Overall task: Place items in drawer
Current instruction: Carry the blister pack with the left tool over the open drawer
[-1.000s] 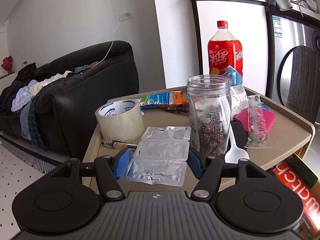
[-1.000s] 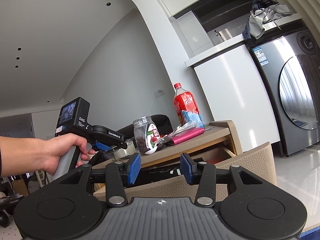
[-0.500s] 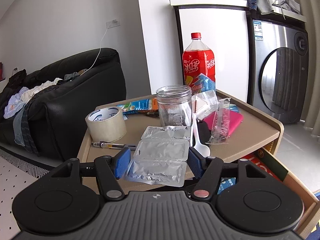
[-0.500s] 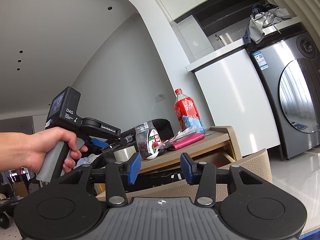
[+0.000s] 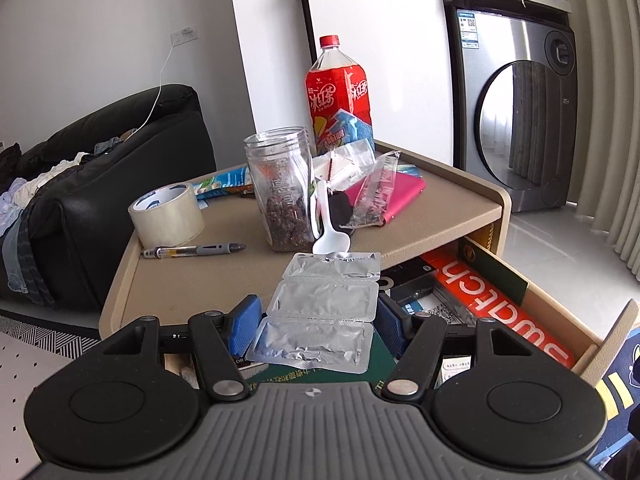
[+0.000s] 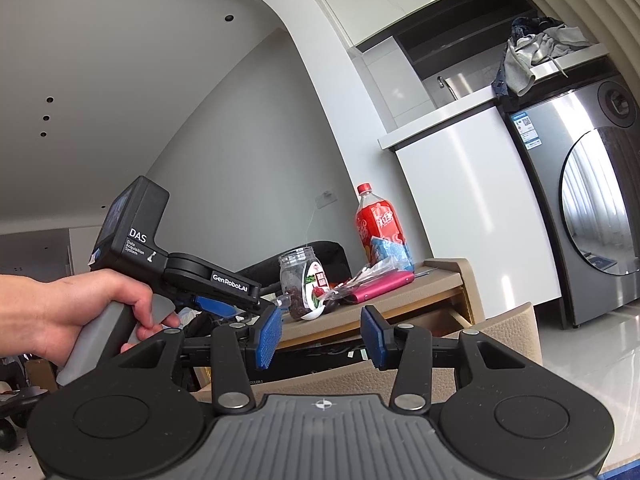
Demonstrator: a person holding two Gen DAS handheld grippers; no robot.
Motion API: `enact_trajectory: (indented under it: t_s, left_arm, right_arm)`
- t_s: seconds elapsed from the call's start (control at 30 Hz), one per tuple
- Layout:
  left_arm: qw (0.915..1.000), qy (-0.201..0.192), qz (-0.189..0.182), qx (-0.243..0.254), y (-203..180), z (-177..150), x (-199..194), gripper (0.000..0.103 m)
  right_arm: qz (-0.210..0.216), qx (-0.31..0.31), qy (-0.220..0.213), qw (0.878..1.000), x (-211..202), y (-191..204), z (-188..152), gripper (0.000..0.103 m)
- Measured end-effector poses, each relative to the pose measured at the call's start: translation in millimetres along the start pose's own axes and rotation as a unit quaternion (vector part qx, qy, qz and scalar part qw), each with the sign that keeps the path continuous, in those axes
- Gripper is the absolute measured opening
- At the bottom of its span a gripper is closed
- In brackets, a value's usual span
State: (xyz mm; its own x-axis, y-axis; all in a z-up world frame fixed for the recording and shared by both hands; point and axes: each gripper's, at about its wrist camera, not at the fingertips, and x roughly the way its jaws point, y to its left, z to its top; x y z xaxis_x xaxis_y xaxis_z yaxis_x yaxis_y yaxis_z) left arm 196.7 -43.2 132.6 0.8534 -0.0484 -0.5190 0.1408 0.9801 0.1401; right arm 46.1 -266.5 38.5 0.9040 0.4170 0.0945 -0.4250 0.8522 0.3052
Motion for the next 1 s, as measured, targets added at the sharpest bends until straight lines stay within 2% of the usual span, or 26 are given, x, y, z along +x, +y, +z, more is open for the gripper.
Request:
enact_trajectory:
  t_s: [0.5,1.0]
  left_arm:
    - [0.9967,0.069,-0.028,0.033,-23,-16,26,0.065]
    - [0.9917,0.117,-0.039,0.038,-30,-26,49,0.065]
  right_arm:
    - [-0.001,-0.005,-0.009,1.0,-4,2,2,0.048]
    - [-0.002,-0.002,-0.007,1.0,-3,1,1,0.048]
